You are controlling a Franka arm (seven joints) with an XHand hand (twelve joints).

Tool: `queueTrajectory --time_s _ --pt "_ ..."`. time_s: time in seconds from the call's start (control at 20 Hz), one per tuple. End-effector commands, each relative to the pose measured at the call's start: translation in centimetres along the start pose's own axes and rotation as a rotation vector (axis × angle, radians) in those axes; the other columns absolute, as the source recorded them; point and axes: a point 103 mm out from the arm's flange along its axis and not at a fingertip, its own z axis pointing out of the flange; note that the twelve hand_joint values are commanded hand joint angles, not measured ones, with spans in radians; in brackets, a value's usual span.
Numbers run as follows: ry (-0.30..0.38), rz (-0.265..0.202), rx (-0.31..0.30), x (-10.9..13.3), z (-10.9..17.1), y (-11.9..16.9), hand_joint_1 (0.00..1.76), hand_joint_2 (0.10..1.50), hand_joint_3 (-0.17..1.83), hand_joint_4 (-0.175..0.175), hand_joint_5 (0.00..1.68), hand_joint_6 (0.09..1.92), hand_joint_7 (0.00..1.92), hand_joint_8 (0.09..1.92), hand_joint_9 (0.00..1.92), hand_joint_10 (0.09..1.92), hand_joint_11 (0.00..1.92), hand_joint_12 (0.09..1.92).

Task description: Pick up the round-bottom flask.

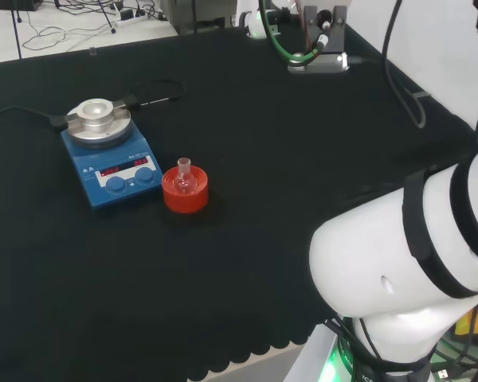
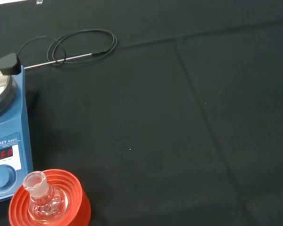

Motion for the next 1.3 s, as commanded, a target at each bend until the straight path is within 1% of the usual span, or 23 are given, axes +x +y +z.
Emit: queueTrajectory --time_s 0.05,0.4,0.65,0.8,0.95,1.05,1.15,1.3 --pt "0.013 -0.021 0.0 0.6 1.8 2.1 0.06 1.32 0.23 -0.009 0.49 0.2 0.17 0.56 0.31 0.63 0.07 1.37" --pt "0.007 -0.024 0.036 0.6 4.5 3.5 0.07 1.32 0.22 -0.011 0.49 0.2 0.17 0.57 0.32 0.63 0.08 1.37" --pt "0.006 -0.038 0.053 1.2 6.7 4.4 0.08 1.32 0.22 -0.012 0.5 0.2 0.18 0.57 0.32 0.63 0.08 1.37" --pt "0.012 -0.06 0.044 1.5 7.9 4.5 0.1 1.31 0.21 -0.013 0.5 0.2 0.18 0.57 0.32 0.64 0.09 1.37" --pt "0.041 -0.089 0.006 1.9 8.8 4.1 0.24 1.27 0.19 -0.015 0.52 0.2 0.2 0.58 0.35 0.64 0.09 1.37" --pt "0.045 -0.11 -0.011 2.2 9.6 3.8 0.41 1.2 0.16 -0.017 0.54 0.21 0.23 0.59 0.38 0.65 0.11 1.37" --pt "0.042 -0.128 -0.01 2.6 10.5 3.6 0.53 1.15 0.14 -0.02 0.55 0.22 0.25 0.6 0.4 0.65 0.12 1.37" --pt "0.045 -0.142 0.001 3.0 12.1 3.3 0.61 1.11 0.14 -0.023 0.57 0.23 0.27 0.61 0.42 0.65 0.13 1.37"
